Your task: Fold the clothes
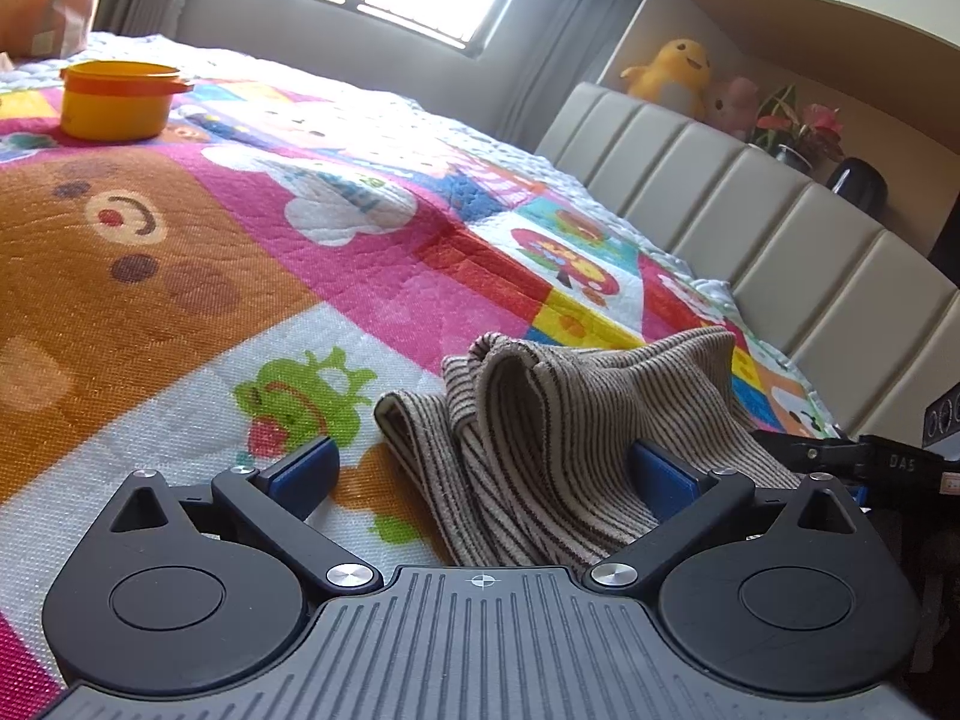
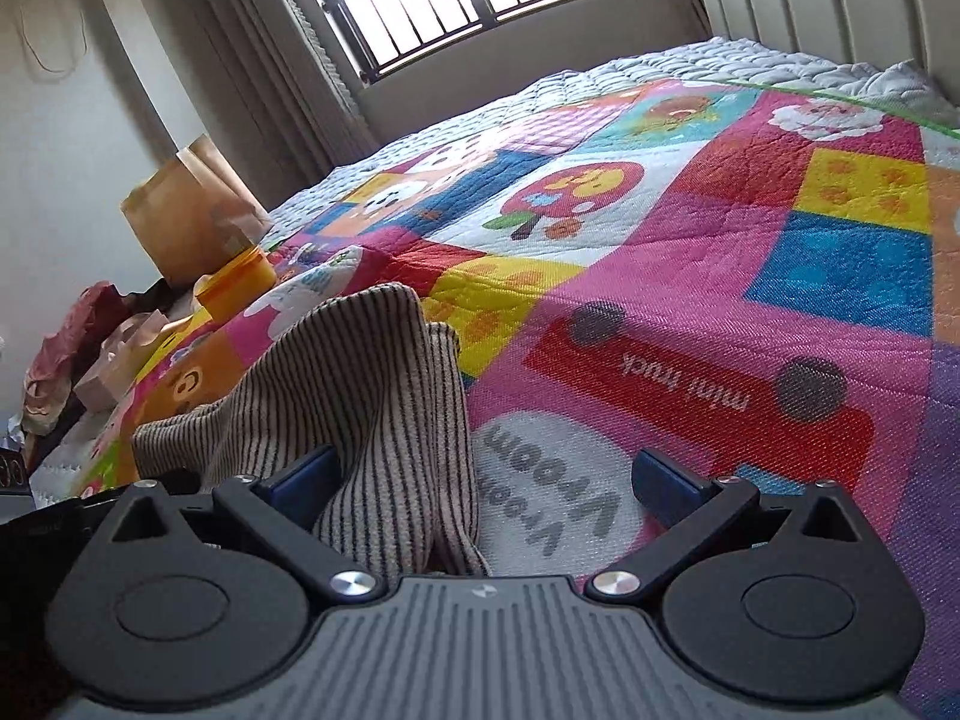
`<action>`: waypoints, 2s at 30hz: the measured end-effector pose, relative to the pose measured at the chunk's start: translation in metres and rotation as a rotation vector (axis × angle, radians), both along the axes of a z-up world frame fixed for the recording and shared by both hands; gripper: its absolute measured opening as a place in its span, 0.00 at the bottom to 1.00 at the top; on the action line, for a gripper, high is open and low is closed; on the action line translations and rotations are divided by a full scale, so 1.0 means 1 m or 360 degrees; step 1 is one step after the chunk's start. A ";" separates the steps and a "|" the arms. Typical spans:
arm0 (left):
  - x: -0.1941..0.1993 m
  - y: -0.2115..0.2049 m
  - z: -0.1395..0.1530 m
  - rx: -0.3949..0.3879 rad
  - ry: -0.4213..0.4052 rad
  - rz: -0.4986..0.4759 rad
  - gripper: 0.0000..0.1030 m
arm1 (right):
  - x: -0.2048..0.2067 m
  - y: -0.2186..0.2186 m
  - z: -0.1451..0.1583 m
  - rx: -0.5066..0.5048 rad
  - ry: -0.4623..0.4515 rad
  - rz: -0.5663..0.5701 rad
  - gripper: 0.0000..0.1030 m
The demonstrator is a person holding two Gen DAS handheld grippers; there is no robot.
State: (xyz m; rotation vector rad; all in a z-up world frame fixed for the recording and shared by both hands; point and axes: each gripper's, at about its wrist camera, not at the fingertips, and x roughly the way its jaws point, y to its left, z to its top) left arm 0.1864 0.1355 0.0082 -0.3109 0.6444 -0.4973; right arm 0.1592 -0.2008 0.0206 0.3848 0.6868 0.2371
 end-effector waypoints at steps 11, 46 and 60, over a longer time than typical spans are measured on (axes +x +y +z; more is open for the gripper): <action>-0.001 0.002 0.000 -0.0018 0.0000 0.0002 1.00 | -0.081 0.010 0.014 0.0163 -0.0106 -0.0033 1.00; 0.029 -0.015 0.017 0.0090 0.0231 -0.0309 1.00 | 0.045 0.031 0.022 0.0062 -0.0001 0.0088 0.56; 0.011 -0.010 0.039 0.0134 0.0063 -0.0224 1.00 | -0.020 0.050 0.013 0.0174 -0.0050 0.0186 0.84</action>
